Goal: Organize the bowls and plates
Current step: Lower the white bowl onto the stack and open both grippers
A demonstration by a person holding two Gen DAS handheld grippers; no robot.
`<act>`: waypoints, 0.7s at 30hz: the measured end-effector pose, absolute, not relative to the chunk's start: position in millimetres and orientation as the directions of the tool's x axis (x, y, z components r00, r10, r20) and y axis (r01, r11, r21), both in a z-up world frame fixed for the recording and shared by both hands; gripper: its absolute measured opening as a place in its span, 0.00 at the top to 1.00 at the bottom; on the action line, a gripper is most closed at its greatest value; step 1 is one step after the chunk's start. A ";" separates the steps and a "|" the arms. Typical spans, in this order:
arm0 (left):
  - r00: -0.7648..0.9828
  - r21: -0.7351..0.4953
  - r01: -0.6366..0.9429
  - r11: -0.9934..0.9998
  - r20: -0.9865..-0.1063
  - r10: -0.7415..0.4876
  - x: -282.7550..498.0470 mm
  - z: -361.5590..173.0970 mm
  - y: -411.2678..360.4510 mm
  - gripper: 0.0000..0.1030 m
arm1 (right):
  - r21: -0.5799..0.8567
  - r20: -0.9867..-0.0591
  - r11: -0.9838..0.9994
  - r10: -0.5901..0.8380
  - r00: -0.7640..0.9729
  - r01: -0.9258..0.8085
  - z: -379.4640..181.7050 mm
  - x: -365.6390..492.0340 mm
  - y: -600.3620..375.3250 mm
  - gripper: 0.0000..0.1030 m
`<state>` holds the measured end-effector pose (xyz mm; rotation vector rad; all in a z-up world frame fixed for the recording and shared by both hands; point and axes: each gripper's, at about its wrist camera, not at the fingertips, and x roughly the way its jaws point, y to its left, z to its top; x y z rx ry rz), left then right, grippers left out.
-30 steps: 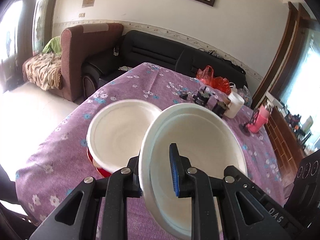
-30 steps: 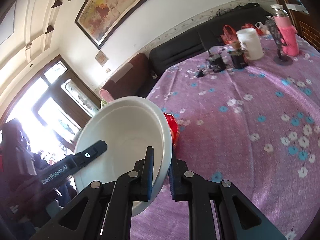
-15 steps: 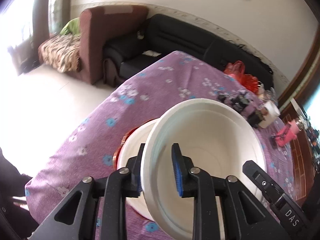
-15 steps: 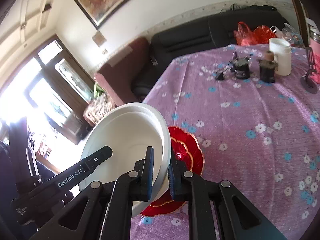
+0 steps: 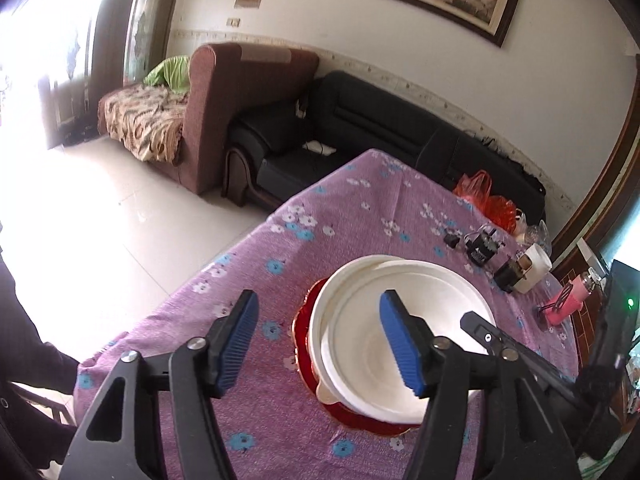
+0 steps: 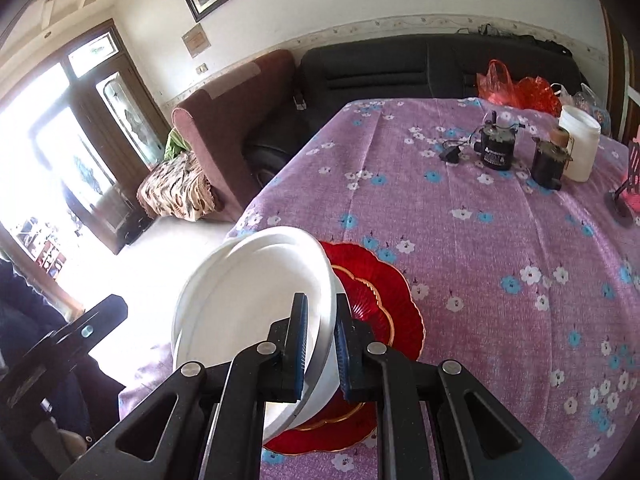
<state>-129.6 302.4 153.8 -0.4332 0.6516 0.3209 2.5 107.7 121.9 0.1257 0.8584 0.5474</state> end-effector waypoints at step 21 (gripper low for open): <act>0.781 -0.241 -0.416 0.877 -0.589 0.209 -163.4 153.9 282.4 0.26 | 0.280 -0.625 0.879 0.472 0.622 -0.387 138.2 -13.1 83.9 0.85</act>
